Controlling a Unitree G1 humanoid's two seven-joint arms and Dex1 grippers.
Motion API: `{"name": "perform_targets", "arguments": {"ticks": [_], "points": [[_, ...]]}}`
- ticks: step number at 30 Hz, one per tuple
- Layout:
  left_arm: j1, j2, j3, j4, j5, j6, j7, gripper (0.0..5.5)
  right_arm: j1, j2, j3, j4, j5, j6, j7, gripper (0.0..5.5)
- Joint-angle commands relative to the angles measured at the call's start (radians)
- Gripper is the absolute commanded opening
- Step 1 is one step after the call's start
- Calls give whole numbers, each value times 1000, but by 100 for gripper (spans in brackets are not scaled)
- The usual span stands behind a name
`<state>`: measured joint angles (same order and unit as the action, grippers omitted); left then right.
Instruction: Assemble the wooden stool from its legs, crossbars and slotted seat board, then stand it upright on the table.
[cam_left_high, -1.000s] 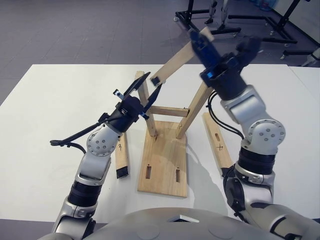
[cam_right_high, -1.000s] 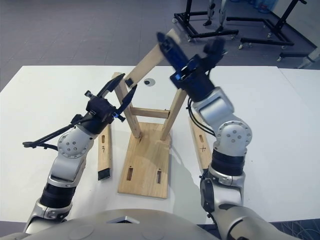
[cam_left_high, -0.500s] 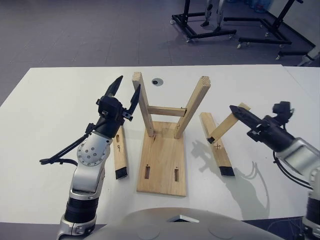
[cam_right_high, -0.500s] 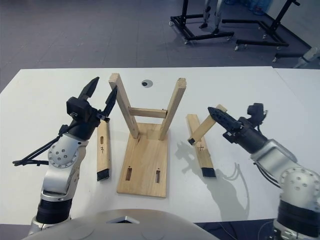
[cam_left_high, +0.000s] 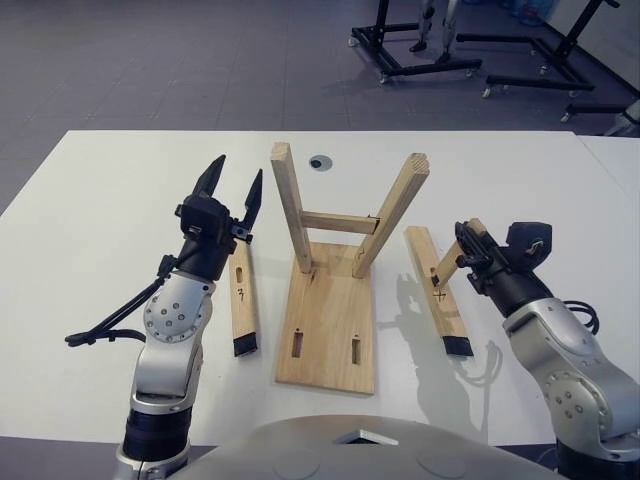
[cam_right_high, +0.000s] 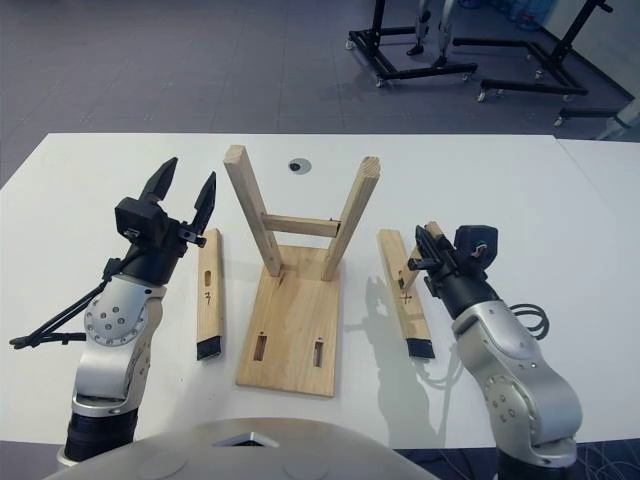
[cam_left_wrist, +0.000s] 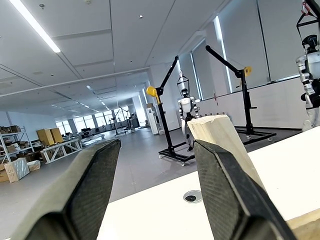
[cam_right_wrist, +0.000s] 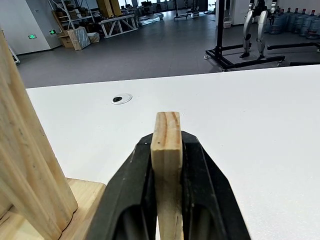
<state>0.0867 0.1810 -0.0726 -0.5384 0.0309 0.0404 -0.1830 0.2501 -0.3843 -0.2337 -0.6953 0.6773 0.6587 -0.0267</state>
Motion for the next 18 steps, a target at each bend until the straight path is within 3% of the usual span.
{"name": "perform_targets", "arguments": {"ticks": [1, 18], "points": [[-25, 7, -7, 15, 2, 18, -11, 265, -41, 35, 14, 31, -42, -31, 1, 39], [-11, 15, -15, 21, 10, 22, -19, 265, -15, 61, -1, 80, -120, -43, 61, 39]]}}
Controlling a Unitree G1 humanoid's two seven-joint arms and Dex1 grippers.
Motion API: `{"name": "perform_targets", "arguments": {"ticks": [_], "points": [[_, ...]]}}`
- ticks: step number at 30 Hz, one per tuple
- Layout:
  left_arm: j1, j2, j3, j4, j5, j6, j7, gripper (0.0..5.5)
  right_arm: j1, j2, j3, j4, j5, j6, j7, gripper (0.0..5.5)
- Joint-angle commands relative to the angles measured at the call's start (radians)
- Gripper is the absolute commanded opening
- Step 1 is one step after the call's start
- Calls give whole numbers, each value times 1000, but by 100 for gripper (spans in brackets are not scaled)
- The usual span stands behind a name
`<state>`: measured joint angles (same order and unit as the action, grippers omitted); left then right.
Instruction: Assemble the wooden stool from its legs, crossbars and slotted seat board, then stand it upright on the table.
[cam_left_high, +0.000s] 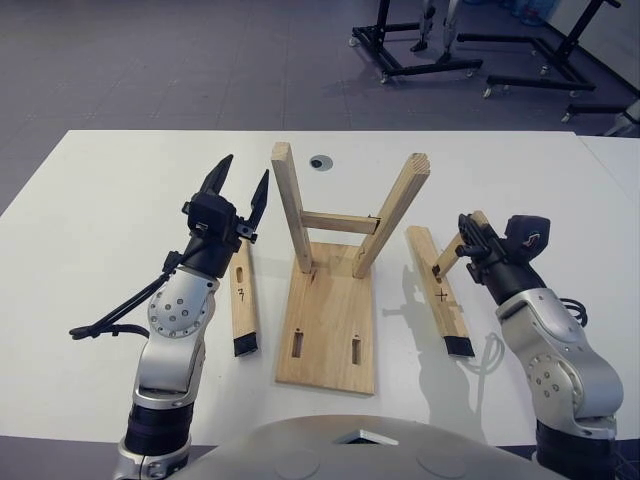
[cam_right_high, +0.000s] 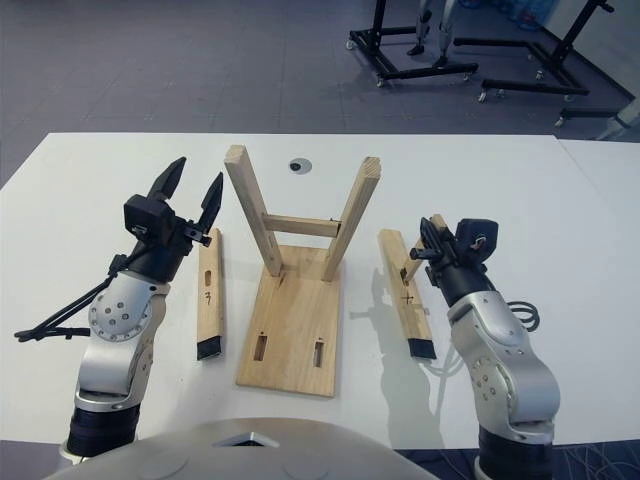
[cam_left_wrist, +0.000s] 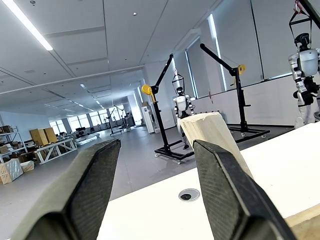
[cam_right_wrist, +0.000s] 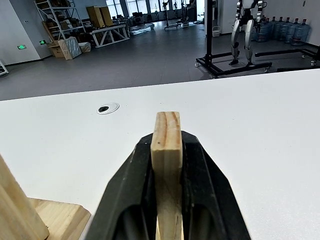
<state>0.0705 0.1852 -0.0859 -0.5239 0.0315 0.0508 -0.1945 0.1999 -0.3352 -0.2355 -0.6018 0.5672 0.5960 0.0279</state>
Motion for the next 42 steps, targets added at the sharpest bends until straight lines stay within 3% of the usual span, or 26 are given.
{"name": "perform_targets", "arguments": {"ticks": [1, 13, 22, 42], "points": [[8, 13, 0, 6, 10, 11, -7, 265, 42, 12, 2, -21, -10, 19, 8, 39], [4, 27, 3, 40, 8, -1, -9, 265, 37, 19, 41, -22, -93, -51, 48, 39], [5, 19, 13, 44, 16, -12, 8, 265, -48, 1, 23, -66, -53, 27, 63, 39], [0, 30, 21, 70, 17, -30, -8, 265, 24, 43, 13, -25, -116, -46, 96, 39]]}}
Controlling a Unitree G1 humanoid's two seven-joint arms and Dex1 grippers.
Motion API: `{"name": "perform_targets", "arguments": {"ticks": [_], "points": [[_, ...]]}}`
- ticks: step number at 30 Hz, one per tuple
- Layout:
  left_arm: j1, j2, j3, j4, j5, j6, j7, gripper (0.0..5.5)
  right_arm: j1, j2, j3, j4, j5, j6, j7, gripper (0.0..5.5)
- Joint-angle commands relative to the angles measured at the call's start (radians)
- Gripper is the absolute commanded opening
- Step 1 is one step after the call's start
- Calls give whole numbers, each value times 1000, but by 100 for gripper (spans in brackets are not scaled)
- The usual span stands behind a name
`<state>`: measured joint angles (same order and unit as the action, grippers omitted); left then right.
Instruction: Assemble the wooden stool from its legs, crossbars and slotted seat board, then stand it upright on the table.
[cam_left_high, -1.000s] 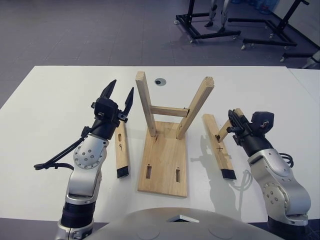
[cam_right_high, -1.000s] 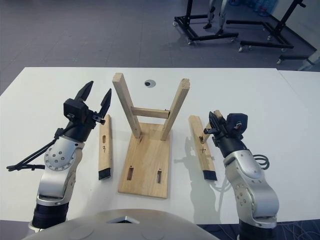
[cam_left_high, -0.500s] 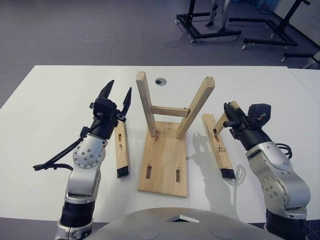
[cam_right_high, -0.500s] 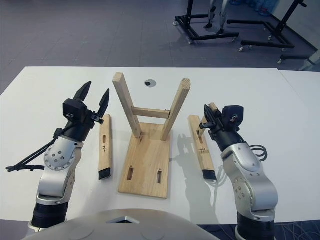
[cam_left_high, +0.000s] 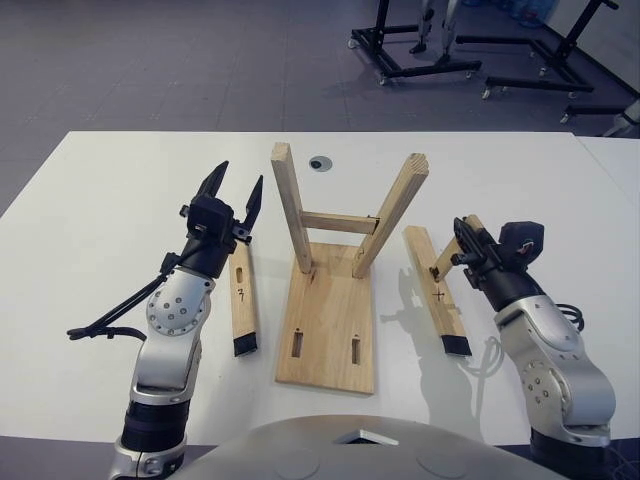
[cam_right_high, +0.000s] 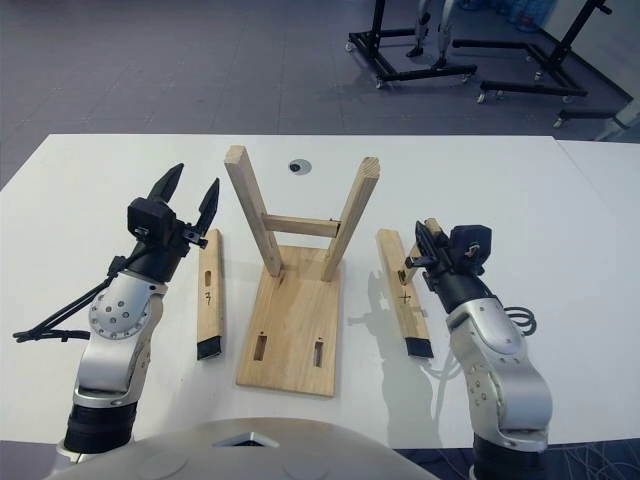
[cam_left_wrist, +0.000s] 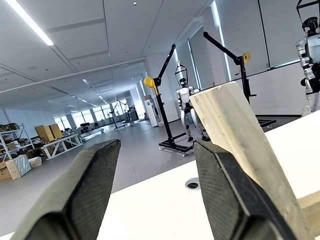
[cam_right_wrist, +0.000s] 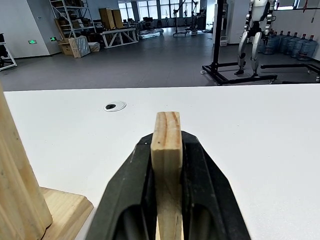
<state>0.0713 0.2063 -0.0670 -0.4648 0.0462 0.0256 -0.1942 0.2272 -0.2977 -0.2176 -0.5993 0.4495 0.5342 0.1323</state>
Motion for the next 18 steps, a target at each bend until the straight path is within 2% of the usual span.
{"name": "perform_targets", "arguments": {"ticks": [1, 18], "points": [[0, 9, 2, 11, 4, -5, -8, 265, -3, 6, -10, -36, 9, 19, -7, 39], [-6, 21, 0, 11, 0, 2, -33, 265, 72, 56, -4, -38, -4, 8, -21, 39]]}}
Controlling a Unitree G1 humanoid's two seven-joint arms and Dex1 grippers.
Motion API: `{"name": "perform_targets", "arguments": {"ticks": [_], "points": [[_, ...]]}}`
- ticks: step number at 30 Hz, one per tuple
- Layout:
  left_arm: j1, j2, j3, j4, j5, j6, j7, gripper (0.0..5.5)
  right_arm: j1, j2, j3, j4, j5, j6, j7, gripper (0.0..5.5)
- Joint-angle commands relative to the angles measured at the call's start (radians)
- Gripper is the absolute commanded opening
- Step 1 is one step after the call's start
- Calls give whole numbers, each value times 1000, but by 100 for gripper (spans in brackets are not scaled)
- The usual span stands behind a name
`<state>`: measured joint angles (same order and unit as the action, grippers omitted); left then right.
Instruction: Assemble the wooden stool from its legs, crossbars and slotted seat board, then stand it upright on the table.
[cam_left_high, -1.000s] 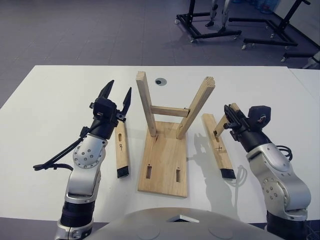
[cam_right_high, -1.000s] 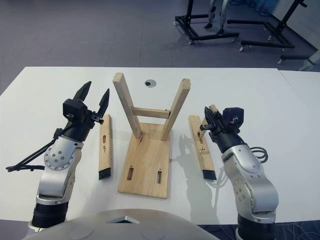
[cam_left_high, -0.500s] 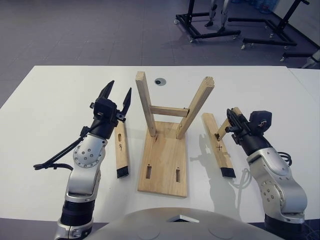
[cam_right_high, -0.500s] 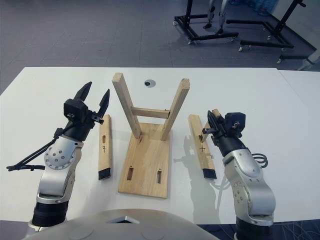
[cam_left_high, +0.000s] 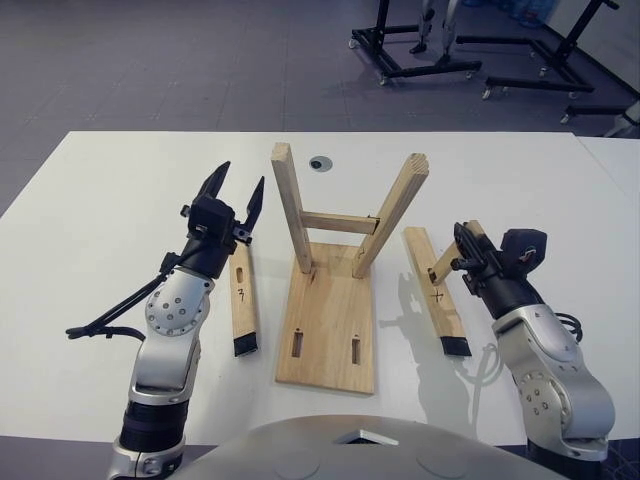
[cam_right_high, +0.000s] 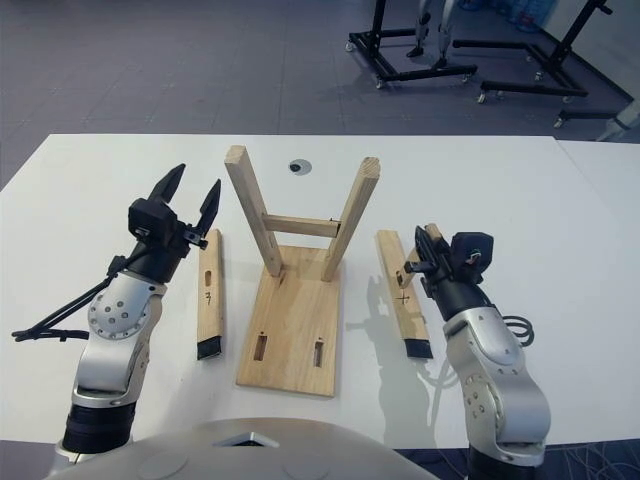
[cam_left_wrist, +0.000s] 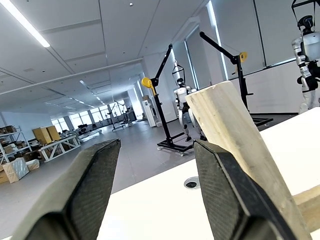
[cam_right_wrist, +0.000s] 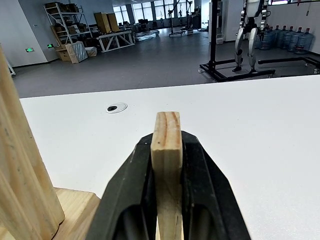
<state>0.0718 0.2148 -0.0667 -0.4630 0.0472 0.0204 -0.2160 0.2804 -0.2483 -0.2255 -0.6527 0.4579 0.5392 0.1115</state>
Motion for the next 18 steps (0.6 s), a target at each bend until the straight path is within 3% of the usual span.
{"name": "perform_targets", "arguments": {"ticks": [1, 18], "points": [[-8, 13, 0, 10, -1, 8, -14, 265, 18, 12, 5, 20, -14, -1, -2, 39], [-14, 6, -33, 46, 34, -34, -14, 265, -40, 15, -15, 123, -9, -2, 12, 39]]}}
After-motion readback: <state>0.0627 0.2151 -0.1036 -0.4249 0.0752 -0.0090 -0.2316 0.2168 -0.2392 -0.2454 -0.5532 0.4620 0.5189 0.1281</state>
